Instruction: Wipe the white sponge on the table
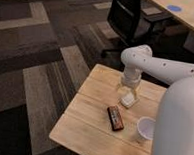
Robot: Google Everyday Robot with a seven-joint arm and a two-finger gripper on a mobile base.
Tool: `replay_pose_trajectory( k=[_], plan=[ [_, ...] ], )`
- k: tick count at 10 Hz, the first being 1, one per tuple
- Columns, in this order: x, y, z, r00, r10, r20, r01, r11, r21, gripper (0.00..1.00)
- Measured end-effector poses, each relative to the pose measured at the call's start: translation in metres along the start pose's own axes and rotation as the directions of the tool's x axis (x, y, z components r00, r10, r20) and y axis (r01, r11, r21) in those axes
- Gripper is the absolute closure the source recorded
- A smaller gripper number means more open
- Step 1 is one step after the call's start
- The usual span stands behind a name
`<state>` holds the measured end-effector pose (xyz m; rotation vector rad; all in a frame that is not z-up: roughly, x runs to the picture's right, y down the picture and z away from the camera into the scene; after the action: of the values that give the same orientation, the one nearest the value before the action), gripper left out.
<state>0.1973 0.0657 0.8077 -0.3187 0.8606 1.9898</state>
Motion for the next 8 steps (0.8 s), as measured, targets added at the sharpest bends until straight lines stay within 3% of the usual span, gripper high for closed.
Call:
replay_pose_trajectory(
  k=[1, 3, 5, 7, 8],
  plan=[
    [-0.001, 0.002, 0.005, 1.0, 0.005, 0.002, -0.005, 1.0, 0.019, 0.35],
    [-0.002, 0.007, 0.012, 1.0, 0.022, -0.004, -0.022, 1.0, 0.008, 0.35],
    [-0.004, 0.012, 0.014, 0.999, 0.042, -0.003, -0.042, 0.998, -0.046, 0.35],
    [-0.005, 0.007, 0.017, 0.998, 0.057, -0.011, -0.058, 0.996, -0.075, 0.37],
    [-0.005, 0.006, 0.019, 0.998, 0.061, -0.012, -0.062, 0.995, -0.079, 0.47]
  ],
)
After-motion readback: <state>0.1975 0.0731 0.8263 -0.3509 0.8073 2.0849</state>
